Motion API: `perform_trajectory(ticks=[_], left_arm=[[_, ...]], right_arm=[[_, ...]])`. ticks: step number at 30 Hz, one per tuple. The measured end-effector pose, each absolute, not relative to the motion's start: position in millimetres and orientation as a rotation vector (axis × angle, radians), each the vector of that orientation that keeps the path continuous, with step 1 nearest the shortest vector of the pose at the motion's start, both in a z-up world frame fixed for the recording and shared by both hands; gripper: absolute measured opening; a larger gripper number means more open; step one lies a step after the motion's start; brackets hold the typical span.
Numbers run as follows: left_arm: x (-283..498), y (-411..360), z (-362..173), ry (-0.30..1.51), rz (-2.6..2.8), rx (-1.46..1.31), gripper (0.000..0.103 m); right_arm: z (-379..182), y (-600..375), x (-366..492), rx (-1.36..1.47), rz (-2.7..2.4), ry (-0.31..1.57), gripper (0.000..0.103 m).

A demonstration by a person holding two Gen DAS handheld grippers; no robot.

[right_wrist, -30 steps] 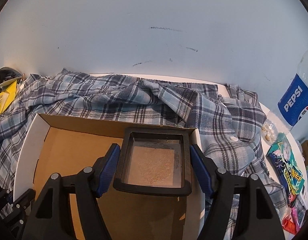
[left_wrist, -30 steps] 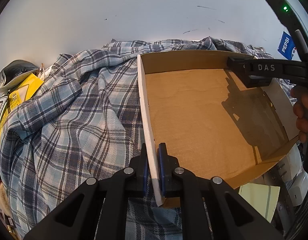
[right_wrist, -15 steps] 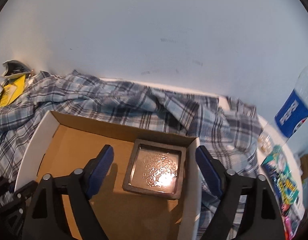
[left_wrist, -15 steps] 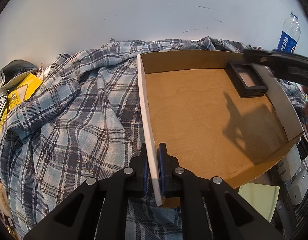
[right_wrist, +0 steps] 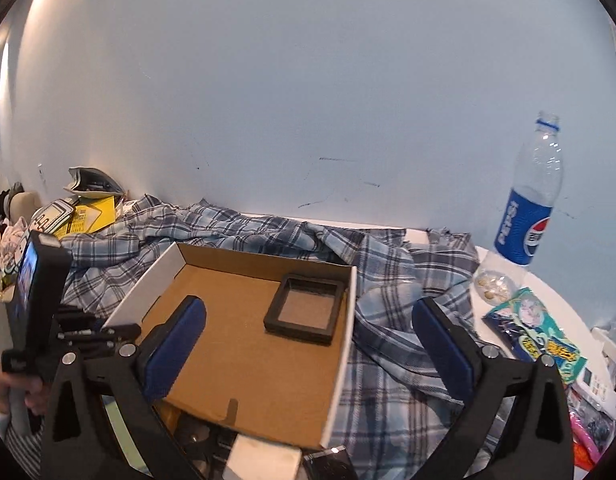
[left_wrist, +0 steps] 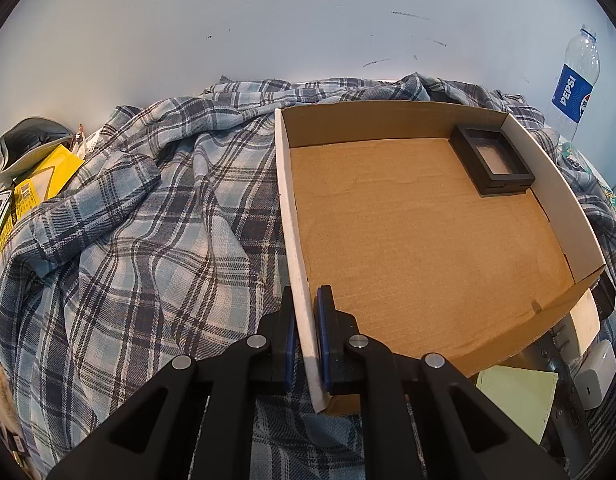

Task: Organize rigid objects
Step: 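Withdraw the right gripper and reach toward the white charger plug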

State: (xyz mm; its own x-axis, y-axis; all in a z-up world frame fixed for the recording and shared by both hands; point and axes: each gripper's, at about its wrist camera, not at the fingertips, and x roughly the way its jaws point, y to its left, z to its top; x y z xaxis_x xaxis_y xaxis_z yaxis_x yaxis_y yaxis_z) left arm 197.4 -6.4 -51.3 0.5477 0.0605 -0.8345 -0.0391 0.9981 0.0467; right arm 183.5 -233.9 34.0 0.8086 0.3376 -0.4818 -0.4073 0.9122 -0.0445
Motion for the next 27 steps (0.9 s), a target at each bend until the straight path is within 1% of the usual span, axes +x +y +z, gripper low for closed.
perform_trajectory(ticks=[10,19,27], left_arm=[[198.3,-6.2,-51.6,0.990,0.059,0.022,0.010],[198.1,-6.2,-51.6,0.990,0.059,0.023,0.009],[198.1,-6.2,-51.6,0.990,0.059,0.022,0.009]], right_arm=[[33.9,-258.1,136.1,-0.107,0.473,0.473,0.103],[11.7,-269.5,95.5,-0.113,0.487,0.542,0.103],[1.4,-275.9,80.8,-0.086,0.488,0.566,0.103]])
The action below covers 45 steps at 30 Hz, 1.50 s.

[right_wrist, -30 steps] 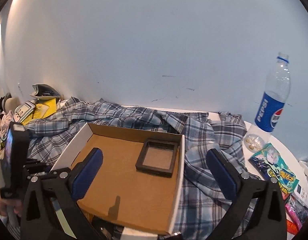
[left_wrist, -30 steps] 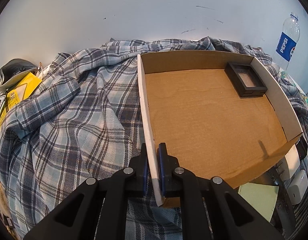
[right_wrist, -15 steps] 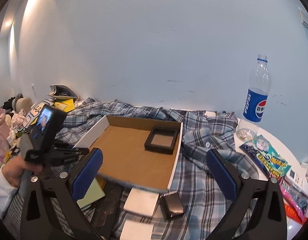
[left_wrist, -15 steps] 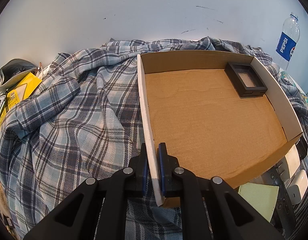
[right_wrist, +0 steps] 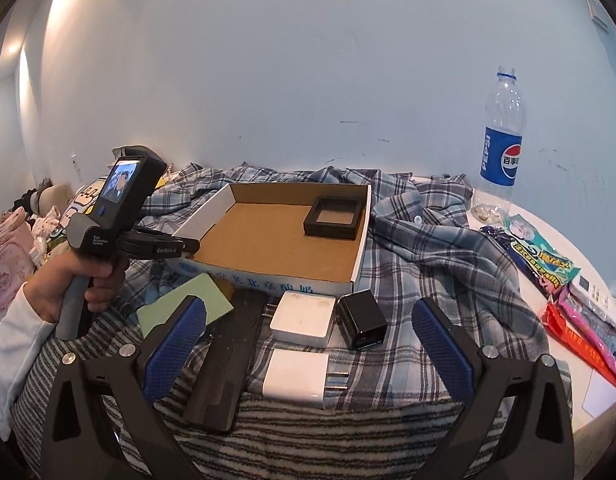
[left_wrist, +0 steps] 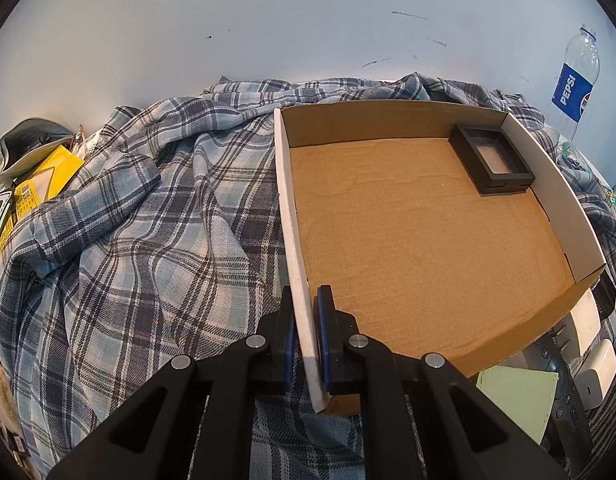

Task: Organize rigid objects
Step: 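Withdraw the right gripper and reach toward the white charger plug, then grasp the white charger plug with the right gripper and lift it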

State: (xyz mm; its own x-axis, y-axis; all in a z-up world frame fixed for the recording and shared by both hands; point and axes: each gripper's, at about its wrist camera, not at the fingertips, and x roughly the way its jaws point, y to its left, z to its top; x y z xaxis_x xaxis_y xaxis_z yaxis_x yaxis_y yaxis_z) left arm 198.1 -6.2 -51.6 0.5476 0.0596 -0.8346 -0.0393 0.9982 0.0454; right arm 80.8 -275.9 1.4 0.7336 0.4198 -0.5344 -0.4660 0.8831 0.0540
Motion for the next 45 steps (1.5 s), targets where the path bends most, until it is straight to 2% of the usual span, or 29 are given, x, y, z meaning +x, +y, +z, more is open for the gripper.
perform_trajectory(ticks=[20,23,26,32,45], left_arm=[[198.1,-6.3,-51.7,0.989,0.058,0.022,0.010],[198.1,-6.4,-51.7,0.989,0.059,0.023,0.010],[198.0,-6.1,-51.7,0.989,0.058,0.022,0.010],[198.0,-6.4,-51.7,0.989,0.059,0.022,0.010],[198.0,-6.6,-51.8,0.989,0.059,0.022,0.010]], right_arm=[[-36.5,-259.9,94.8,-0.166,0.446,0.773,0.102],[-42.4,-259.5,98.3,-0.172,0.440,0.804,0.096],[-50.9,-259.1,106.2,-0.163,0.452,0.865,0.076],[-56.7,-256.4,108.9,-0.178,0.432,0.896,0.059],[-48.2,-260.2,102.5,-0.164,0.425,0.843,0.058]])
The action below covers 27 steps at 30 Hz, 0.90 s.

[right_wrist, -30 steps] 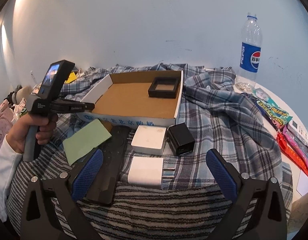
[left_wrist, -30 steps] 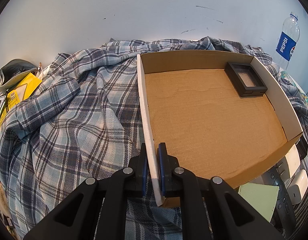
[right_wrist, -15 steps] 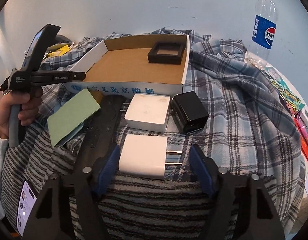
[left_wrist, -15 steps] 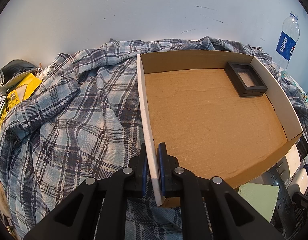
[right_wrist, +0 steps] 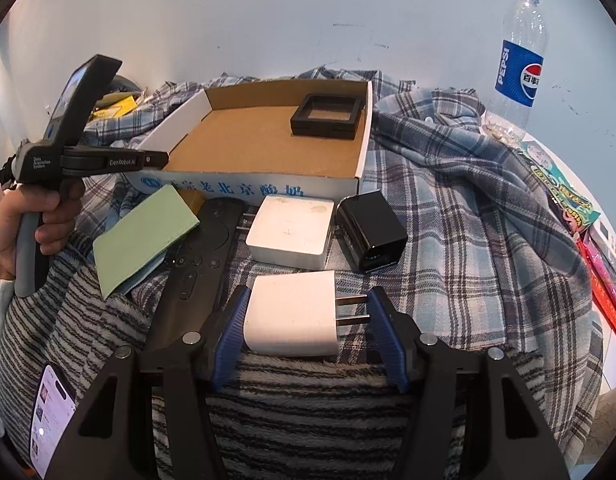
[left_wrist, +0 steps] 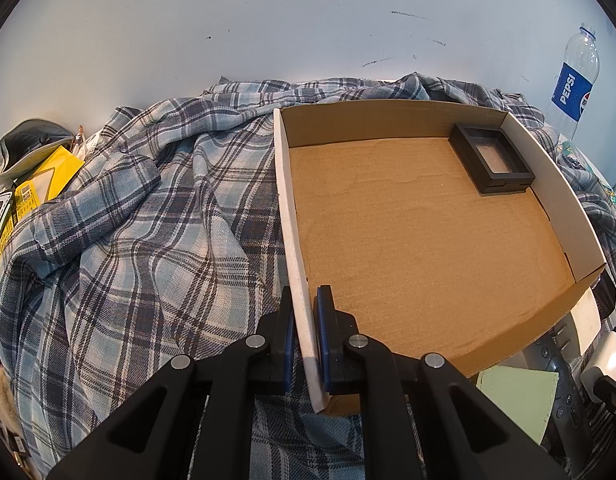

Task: Organize rigid objects
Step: 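Grasp the white charger plug with the right gripper and lift it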

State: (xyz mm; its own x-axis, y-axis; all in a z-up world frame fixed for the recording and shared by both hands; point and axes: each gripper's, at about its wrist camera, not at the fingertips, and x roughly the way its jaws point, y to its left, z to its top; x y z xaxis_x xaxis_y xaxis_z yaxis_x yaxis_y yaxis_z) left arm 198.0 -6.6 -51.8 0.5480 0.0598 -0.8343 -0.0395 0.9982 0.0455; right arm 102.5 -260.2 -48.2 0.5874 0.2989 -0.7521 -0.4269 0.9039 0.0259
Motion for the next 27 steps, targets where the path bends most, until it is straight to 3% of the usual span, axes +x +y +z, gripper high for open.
perform_trajectory(ticks=[27], left_arm=[[198.0,-6.4,-51.7,0.989,0.057,0.018,0.010]], right_arm=[[-18.2,-261.9,73.2,-0.182,0.415,0.633,0.058]])
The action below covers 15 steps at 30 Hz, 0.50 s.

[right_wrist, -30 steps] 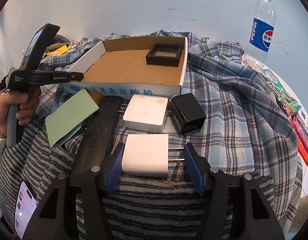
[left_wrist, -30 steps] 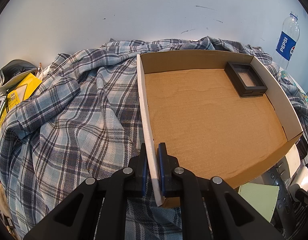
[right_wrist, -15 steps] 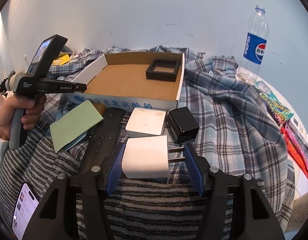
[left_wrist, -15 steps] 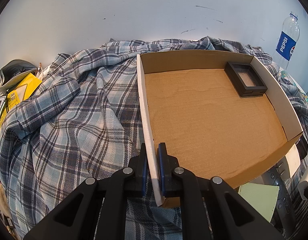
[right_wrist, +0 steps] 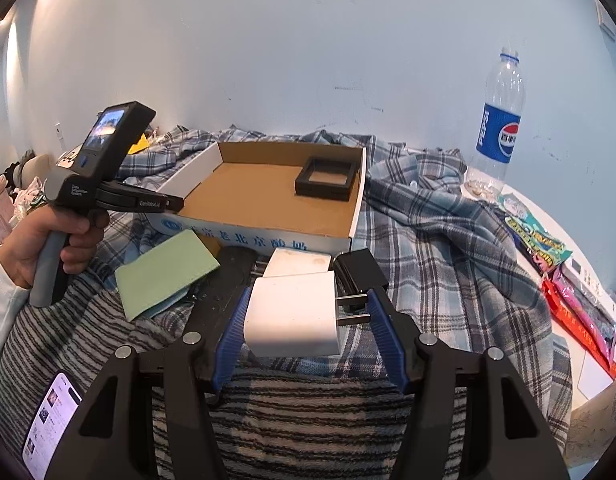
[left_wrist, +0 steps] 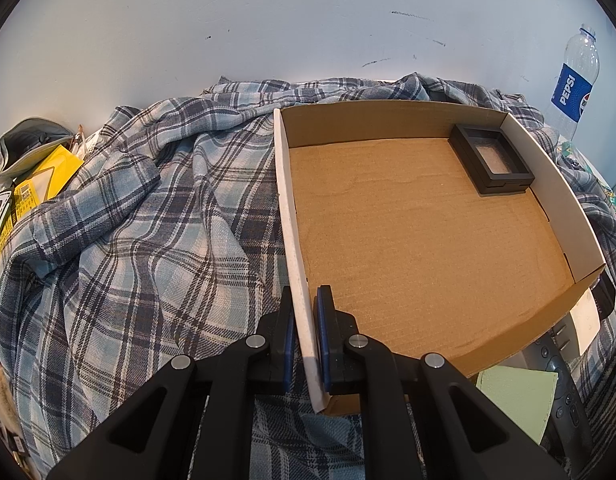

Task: Organize rigid objects
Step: 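Grasp the white charger plug with the right gripper and lift it, then carry the charger over the box and lower it onto the black frame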

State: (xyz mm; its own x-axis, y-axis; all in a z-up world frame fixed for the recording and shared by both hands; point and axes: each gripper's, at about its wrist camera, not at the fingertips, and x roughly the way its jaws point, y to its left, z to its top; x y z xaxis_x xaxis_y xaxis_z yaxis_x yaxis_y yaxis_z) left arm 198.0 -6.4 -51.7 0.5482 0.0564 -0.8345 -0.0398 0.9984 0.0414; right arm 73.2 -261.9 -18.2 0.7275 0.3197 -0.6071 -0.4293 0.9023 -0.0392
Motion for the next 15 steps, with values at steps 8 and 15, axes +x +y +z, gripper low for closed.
perform_trajectory(ticks=[8,15], left_arm=[[198.1,-6.5,-51.6,0.989,0.057,0.019,0.010],[198.0,-6.2,-51.7,0.989,0.057,0.019,0.010]], right_arm=[[-14.0,-263.3,71.7,-0.175,0.422,0.617,0.058],[-0.5,-256.8,74.4,-0.170,0.429,0.565,0.058]])
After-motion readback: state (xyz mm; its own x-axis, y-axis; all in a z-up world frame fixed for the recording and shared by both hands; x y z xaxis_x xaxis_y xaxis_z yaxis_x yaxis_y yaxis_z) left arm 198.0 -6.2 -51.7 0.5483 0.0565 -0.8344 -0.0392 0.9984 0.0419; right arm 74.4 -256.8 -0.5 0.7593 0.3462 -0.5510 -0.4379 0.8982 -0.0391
